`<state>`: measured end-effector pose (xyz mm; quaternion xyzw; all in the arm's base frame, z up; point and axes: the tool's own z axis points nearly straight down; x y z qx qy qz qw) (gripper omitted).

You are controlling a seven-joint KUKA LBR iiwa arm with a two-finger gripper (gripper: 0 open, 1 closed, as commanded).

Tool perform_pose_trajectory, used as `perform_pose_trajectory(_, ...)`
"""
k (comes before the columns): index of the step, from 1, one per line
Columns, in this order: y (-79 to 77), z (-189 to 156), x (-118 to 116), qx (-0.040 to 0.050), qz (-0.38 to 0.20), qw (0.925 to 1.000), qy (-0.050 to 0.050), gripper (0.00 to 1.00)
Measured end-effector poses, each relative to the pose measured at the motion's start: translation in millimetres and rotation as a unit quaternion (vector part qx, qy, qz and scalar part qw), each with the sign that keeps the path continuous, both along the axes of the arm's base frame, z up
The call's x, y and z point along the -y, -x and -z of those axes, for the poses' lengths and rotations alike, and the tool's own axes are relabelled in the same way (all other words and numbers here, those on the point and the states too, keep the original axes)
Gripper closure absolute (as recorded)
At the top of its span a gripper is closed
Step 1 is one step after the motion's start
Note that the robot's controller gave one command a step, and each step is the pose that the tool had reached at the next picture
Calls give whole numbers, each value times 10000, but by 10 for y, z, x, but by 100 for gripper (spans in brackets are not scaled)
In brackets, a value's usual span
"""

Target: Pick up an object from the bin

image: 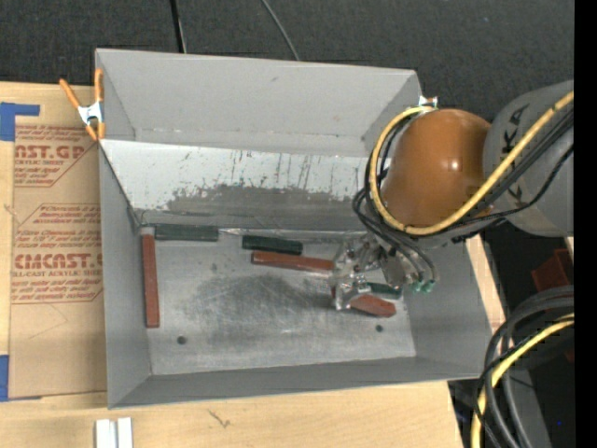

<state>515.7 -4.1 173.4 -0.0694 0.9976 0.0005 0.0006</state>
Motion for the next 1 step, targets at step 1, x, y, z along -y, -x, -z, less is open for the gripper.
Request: perform_pose_trajectory(1,0,0,-1,-1,0,10000,-2,100)
